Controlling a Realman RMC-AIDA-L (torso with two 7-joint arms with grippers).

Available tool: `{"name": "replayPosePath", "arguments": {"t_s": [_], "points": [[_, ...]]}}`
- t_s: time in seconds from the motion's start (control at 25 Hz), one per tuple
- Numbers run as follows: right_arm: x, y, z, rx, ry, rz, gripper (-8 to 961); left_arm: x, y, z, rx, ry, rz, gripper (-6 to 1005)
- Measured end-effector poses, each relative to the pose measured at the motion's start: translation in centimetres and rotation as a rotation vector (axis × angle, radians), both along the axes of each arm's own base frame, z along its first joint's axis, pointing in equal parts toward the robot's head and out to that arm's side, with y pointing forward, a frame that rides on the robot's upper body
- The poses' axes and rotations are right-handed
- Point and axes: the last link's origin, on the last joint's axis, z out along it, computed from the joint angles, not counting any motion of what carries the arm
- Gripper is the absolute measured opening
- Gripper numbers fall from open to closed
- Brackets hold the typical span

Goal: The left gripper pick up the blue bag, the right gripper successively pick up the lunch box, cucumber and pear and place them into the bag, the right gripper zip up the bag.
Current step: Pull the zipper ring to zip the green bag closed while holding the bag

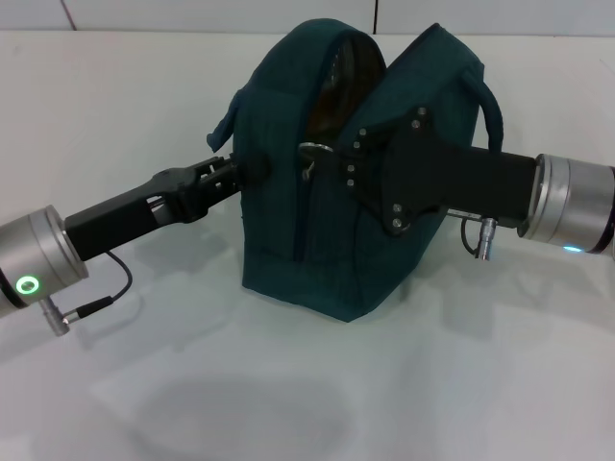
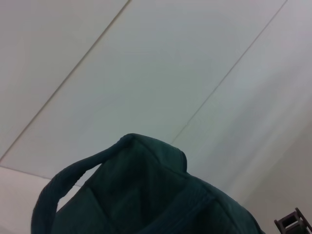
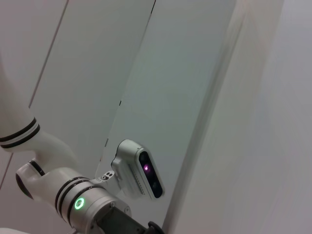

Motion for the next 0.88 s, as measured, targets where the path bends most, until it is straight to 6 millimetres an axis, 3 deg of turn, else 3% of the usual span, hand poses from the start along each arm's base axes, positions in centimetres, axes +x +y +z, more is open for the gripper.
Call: {"name": "replayPosePath", "arguments": {"t_s": [0.08, 0.16, 0.4, 0.88], "points": [[0.0, 0.0, 0.0, 0.0, 0.0, -0.001, 8, 0.0, 0.0, 0.0, 0.002, -0.002, 0.001, 526], [0.1, 0.0, 0.0, 0.002, 0.001, -0.003, 8, 0.0, 0.0, 0.0, 0.003, -0.004, 0.001, 293], [-0.1, 0.1, 0.2, 0.006, 0.019, -0.009, 8, 0.4, 0.1, -0.2, -0.006, -0.011, -0.013, 191], [-0.9, 0.3, 0.8, 0.015, 0.066, -0.003, 8, 1.2, 0.0, -1.0, -0.032, -0.016, -0.056, 125]]}}
